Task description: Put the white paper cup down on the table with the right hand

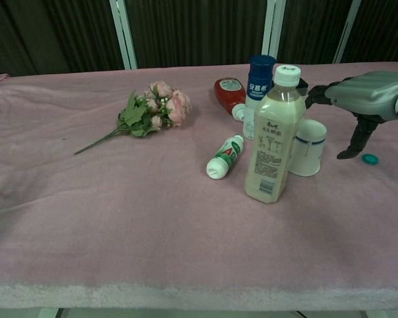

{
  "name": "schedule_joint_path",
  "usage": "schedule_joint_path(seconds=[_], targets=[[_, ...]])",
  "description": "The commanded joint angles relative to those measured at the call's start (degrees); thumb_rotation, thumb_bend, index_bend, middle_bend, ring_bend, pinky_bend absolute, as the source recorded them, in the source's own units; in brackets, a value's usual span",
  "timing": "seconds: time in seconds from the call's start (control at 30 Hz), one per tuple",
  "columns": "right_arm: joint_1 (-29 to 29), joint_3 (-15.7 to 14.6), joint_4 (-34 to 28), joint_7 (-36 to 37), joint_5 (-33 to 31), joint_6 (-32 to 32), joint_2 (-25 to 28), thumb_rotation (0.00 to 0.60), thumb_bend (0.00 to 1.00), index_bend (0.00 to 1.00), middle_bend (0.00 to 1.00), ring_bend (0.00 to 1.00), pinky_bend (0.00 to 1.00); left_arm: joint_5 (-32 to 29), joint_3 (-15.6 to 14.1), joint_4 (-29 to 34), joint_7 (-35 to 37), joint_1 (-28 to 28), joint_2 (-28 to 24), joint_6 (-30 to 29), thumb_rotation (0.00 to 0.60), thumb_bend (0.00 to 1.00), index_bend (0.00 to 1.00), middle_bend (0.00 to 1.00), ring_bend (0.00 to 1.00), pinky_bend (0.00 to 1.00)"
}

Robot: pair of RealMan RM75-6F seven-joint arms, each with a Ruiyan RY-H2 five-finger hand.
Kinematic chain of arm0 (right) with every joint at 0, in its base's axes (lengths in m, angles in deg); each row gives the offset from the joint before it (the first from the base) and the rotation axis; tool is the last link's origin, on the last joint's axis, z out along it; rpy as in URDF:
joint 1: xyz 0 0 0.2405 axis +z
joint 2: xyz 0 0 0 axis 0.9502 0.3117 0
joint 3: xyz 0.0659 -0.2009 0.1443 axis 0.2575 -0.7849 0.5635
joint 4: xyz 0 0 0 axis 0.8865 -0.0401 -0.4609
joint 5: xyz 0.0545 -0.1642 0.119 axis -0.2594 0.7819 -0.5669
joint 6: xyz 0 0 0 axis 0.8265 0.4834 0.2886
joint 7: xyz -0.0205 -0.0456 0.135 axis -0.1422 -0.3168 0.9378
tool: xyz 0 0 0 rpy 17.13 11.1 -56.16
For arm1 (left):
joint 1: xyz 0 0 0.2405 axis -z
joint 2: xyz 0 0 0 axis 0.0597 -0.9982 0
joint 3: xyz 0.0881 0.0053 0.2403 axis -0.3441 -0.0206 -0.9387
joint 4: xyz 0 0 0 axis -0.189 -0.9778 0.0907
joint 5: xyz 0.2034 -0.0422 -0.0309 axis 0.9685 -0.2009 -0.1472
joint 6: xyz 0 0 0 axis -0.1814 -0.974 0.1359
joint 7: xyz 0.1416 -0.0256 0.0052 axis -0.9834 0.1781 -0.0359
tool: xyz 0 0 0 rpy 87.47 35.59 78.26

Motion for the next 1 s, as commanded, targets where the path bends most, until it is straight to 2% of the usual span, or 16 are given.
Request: schedule_joint_path(seconds=[0.03, 0.27, 0.53, 0.73, 0.83, 1.0], targets=[[0.6, -0.4, 0.6, 0.2, -0.6, 0.1, -0.3, 0.600, 0.32, 0.25, 0.00, 0.00, 0.00, -0.1, 0.0, 0.0, 0.0, 0.0, 0.0, 0.1, 0.600, 0.37, 0.00, 0.00, 0.00, 0.02], [2.8, -1.3, 2.5, 1.0, -2.0, -0.6, -1.9, 0.600, 0.34, 0.29, 0.00, 0.00, 0.00, -0.4, 0.1, 0.1, 0.1, 0.1, -0.1, 0.3, 0.600, 0.37, 0.00, 0.00, 0.00, 0.02], [4.1, -2.4, 4.1, 1.3, -1.7, 1.1, -3.8, 0.600, 0.45, 0.46, 0.00, 0.00, 0.00, -0.3, 0.0, 0.0, 0.3, -0.2, -0.2, -0.2, 0.600, 0.37, 0.00, 0.00, 0.00, 0.02], [4.3, -2.9, 4.4, 1.6, -1.6, 3.1, -4.4, 0.600, 0.47, 0.54, 0.00, 0.00, 0.00, 0.0, -0.1, -0.1, 0.5, -0.3, -0.2, -0.5, 0.600, 0.37, 0.00, 0.00, 0.00, 0.02], [3.4, -3.5, 2.6, 3.1, -0.2, 3.9, -2.5, 0.600, 0.47, 0.55, 0.00, 0.00, 0.00, 0.2, -0.2, -0.1, 0.7, -0.3, -0.3, -0.8, 0.600, 0.37, 0.00, 0.00, 0.00, 0.02], [-1.2, -7.2, -2.4, 7.9, 6.4, 6.6, 5.3, 0.600, 0.47, 0.54, 0.00, 0.00, 0.00, 0.4, -0.2, -0.2, 0.9, -0.4, -0.3, -1.0, 0.600, 0.37, 0.00, 0.00, 0.00, 0.02]])
